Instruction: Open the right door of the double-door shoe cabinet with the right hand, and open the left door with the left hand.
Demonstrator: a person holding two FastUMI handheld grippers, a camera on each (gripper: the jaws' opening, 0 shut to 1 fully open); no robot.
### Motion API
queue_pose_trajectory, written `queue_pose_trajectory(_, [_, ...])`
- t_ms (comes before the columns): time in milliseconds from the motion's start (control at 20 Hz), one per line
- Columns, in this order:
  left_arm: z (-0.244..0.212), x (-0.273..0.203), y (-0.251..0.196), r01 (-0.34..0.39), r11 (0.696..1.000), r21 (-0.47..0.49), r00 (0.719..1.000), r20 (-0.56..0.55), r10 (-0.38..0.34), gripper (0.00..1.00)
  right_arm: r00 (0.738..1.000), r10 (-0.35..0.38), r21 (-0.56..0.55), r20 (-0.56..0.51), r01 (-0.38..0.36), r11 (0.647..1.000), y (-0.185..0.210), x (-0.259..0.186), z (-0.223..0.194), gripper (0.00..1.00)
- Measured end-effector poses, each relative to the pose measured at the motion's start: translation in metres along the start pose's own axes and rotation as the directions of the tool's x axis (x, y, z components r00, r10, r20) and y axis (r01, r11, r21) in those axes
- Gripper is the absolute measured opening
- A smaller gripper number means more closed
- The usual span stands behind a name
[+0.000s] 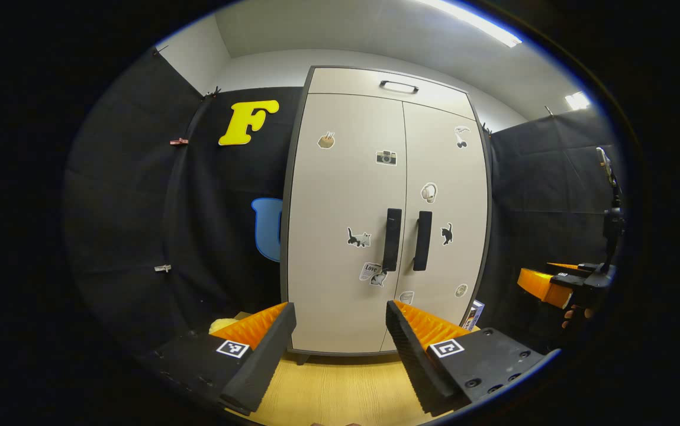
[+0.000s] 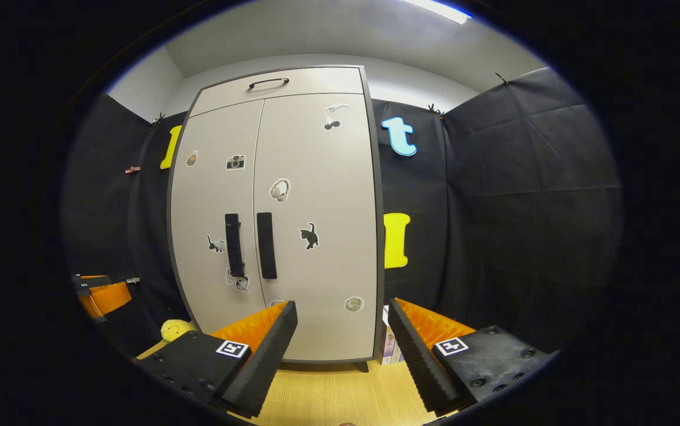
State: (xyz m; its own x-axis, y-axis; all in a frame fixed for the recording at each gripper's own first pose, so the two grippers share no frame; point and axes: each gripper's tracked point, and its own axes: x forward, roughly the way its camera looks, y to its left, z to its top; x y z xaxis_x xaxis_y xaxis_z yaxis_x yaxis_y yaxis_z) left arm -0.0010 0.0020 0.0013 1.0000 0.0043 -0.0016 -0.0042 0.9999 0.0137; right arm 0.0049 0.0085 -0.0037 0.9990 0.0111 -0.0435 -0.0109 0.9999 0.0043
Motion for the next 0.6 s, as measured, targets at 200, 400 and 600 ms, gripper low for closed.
queue_pose_trajectory(200, [-0.001, -0.001, 0.002, -0.011, 1.0, 0.006, 1.0, -0.005, 0.011, 0.95, 1.0, 0.008, 0.003, -0.004, -0.008, 1.0, 0.003, 0.002, 0.001, 0.98])
queue_pose_trajectory(400, [-0.002, -0.001, 0.001, -0.012, 1.0, 0.006, 1.0, -0.01, 0.012, 0.95, 1.0, 0.018, 0.007, -0.008, -0.018, 1.0, 0.006, 0.005, 0.003, 0.98])
queue_pose_trajectory(600, [-0.003, 0.0, 0.001, -0.012, 1.0, 0.009, 1.0, -0.017, 0.012, 0.95, 1.0, 0.026, 0.009, -0.016, -0.026, 1.0, 0.012, 0.012, 0.005, 0.98])
